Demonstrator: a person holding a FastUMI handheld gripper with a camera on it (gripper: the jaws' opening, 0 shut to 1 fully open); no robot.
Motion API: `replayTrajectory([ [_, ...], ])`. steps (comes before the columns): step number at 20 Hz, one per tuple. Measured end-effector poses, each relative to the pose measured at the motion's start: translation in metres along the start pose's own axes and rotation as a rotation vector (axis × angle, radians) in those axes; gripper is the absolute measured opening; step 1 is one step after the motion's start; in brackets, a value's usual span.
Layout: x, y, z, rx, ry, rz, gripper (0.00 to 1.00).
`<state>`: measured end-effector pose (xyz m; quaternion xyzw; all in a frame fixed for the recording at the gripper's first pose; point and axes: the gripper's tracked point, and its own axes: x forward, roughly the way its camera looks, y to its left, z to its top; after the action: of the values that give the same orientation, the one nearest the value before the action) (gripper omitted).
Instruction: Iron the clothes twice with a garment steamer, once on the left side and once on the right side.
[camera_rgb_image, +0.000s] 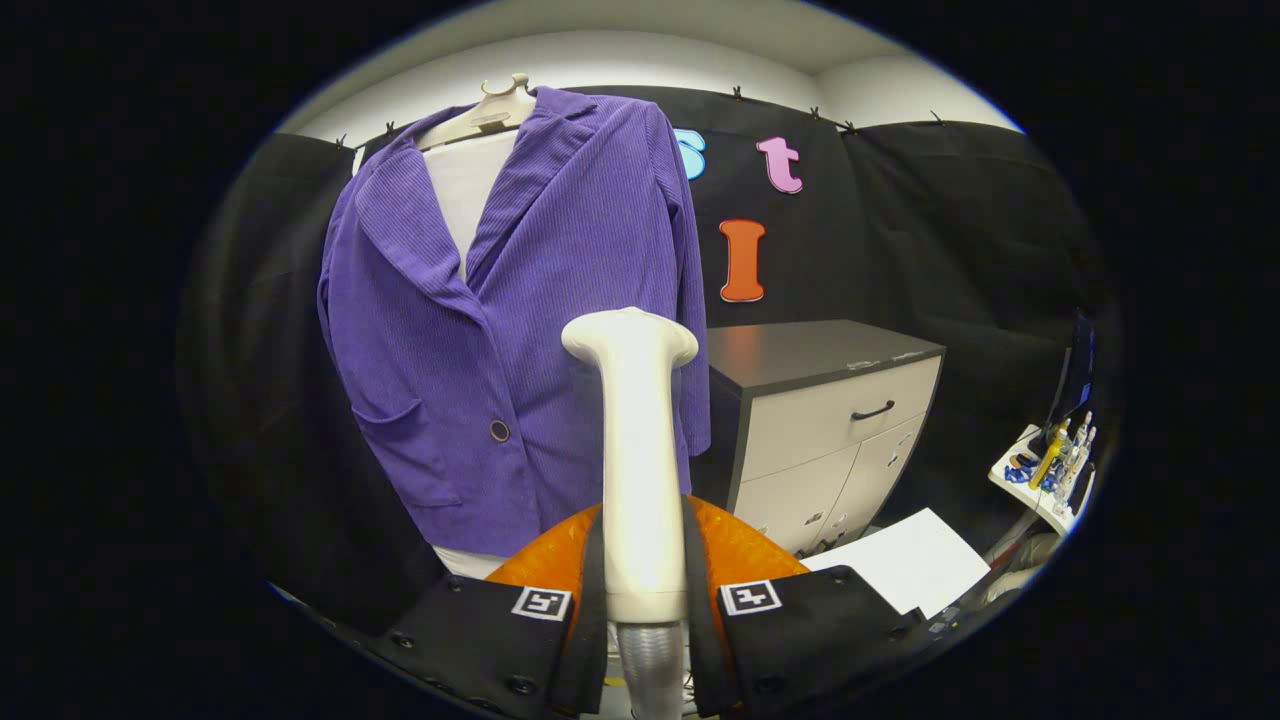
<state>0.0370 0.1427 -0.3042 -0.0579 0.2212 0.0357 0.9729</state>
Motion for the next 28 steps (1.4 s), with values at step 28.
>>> replayTrajectory([
  [28,0.012,-0.019,-0.164,-0.042,0.298,-0.025,0.41],
])
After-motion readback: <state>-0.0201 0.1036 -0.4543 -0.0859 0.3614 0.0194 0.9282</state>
